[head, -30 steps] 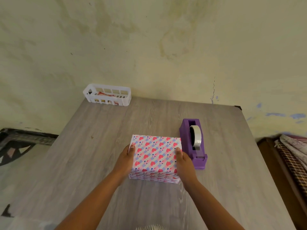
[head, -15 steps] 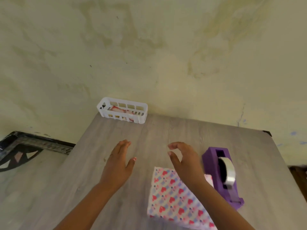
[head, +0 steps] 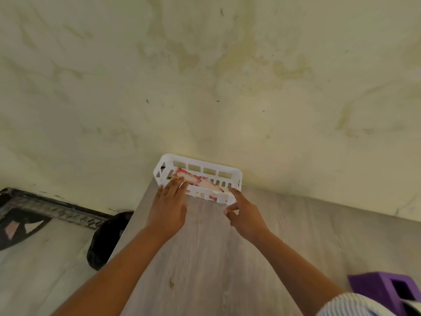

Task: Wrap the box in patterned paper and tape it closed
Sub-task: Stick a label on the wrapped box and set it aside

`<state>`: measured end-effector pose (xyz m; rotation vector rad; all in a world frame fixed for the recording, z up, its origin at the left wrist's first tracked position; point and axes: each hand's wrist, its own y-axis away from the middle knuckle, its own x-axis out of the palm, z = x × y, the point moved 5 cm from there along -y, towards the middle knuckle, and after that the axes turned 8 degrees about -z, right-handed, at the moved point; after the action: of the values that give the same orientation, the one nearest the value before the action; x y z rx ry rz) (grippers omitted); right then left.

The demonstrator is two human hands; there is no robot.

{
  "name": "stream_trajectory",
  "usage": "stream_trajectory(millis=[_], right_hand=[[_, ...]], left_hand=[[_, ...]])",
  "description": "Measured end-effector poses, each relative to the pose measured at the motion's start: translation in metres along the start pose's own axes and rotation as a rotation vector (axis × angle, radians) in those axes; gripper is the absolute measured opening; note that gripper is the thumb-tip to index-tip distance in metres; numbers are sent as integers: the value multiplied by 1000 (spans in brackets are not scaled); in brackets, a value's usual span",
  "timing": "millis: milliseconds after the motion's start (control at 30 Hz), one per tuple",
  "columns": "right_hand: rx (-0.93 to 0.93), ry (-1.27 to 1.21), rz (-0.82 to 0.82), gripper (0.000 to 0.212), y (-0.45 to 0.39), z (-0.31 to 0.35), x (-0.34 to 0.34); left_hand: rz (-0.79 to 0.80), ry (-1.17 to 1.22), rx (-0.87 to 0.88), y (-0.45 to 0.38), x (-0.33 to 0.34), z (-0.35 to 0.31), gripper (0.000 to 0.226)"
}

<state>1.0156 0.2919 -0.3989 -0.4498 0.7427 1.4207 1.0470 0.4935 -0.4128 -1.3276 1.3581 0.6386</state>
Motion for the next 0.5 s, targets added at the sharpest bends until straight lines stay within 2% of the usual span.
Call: stream_trajectory(millis=[133,267,400,500], right_hand=[[45,4,-30,43,-20,-6,13],[46,62,-107,28,-19,-6,2],[27,116,-93,22,16,-8,-15],[-8,151,11,16,56,-9,-22]], left_hand=[[-30,-41,54,-22,20,23,49],[-168,37,130,-20,5,15,38],[-211,119,185,30,-16,-6,36],[-210,142,196,84,-25,-16,18]])
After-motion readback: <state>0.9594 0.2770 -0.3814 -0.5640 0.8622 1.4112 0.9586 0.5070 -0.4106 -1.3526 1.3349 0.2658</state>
